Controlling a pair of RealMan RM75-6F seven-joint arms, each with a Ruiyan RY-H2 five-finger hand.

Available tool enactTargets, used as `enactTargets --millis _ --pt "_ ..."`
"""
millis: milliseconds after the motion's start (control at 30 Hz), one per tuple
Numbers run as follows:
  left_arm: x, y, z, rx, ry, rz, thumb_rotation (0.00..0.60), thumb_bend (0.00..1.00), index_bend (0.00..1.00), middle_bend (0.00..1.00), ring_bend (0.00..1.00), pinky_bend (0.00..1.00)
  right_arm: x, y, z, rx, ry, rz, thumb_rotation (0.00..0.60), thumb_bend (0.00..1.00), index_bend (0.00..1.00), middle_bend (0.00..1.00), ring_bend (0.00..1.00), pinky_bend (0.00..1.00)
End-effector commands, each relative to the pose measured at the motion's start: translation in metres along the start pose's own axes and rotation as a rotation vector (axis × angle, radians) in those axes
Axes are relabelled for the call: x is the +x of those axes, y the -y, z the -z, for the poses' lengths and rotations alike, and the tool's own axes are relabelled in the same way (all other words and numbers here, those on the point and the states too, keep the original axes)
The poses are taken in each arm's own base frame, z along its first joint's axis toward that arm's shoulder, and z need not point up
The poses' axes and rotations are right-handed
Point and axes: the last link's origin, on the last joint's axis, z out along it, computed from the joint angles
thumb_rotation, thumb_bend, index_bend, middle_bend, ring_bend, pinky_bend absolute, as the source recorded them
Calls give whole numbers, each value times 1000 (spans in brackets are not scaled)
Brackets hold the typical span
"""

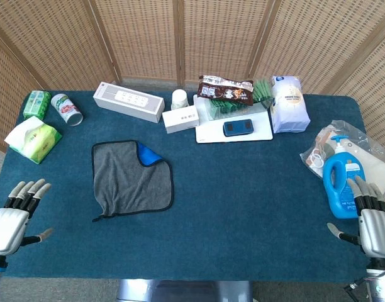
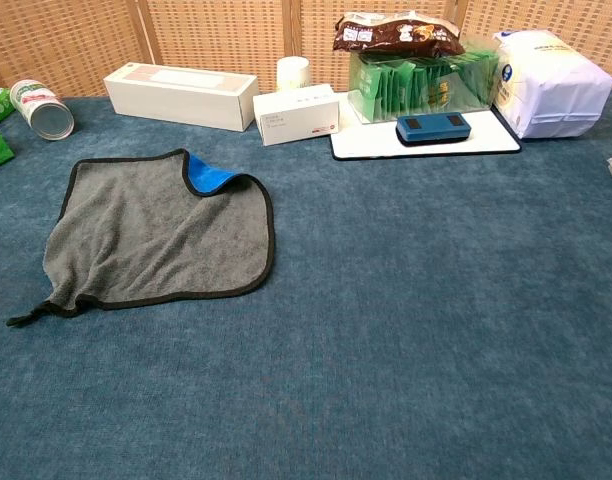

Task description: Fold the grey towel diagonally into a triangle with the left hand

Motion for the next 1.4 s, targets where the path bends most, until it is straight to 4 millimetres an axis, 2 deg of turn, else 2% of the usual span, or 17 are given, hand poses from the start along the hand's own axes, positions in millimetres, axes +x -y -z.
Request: enactTargets --millis 33,200,300,400,533,600,767,933,1133,1400 --pt "-1 -1 0 -1 0 -1 600 0 0 0 0 7 -2 0 -1 1 10 4 600 0 0 0 0 0" --pt "-3 -1 -1 -7 9 -7 600 0 0 0 0 8 -3 1 0 6 16 12 600 0 0 0 0 0" --pt "-1 -2 -10 -19 6 -2 600 0 0 0 0 14 1 2 0 5 1 -3 600 0 0 0 0 0" --pt "1 -6 -31 -35 -10 -19 600 0 0 0 0 42 3 1 0 1 0 -14 600 0 0 0 0 0" --pt "10 -19 -79 -86 -24 -58 600 0 0 0 0 59 4 -1 -1 -1 6 -14 600 0 0 0 0 0" --pt "9 -24 -91 -98 -25 -67 600 0 0 0 0 72 4 -2 -1 -2 9 -14 600 0 0 0 0 0" --pt "-4 -46 -140 -161 57 -154 600 0 0 0 0 73 6 -2 0 5 11 -26 600 0 0 0 0 0" --pt "-19 -68 -176 -197 111 -231 600 0 0 0 0 68 6 -3 -1 0 15 -29 600 0 0 0 0 0" --pt "-27 -92 -214 -223 129 -320 600 0 0 0 0 66 5 -7 -6 -20 18 -28 600 0 0 0 0 0" --pt "-38 -123 -249 -254 135 -403 600 0 0 0 0 80 6 -12 -10 -35 18 -31 600 0 0 0 0 0"
